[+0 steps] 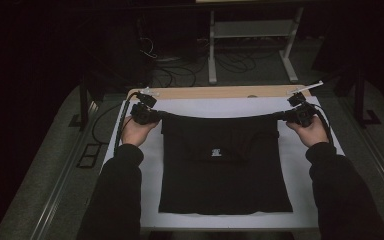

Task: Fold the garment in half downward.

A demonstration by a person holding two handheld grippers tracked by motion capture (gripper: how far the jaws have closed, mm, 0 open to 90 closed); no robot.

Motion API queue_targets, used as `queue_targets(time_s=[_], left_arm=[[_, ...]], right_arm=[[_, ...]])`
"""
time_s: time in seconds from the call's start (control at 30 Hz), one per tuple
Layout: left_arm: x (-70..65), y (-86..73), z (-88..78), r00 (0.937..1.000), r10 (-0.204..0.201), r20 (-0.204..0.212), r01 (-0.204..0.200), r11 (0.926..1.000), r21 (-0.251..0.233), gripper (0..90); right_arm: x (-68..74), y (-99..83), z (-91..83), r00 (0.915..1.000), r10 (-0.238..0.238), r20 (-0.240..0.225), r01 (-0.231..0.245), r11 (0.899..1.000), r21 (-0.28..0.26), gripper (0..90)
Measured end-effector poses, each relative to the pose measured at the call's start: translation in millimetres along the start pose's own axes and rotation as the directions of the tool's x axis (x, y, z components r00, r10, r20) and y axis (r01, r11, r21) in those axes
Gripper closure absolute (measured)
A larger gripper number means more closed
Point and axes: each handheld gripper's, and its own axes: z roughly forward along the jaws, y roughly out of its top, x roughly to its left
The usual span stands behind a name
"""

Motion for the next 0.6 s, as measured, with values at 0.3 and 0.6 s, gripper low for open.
queue_targets(time_s=[0.3, 0.6], left_arm=[[8.6, -1.1, 12.9, 0.9995, -0.031, -0.006, 0.031, 0.9995, -0.009, 85.6], [9.8, 2.0, 14.8, 0.9989, -0.045, -0.011, 0.044, 0.9986, -0.03, 85.6]], right_arm=[[-5.2, 1.2, 14.7, 0.9993, 0.026, 0.027, -0.026, 1.0, -0.017, 86.0], [-9.9, 3.0, 16.1, 0.9988, 0.025, 0.043, -0.024, 0.999, -0.025, 85.7]])
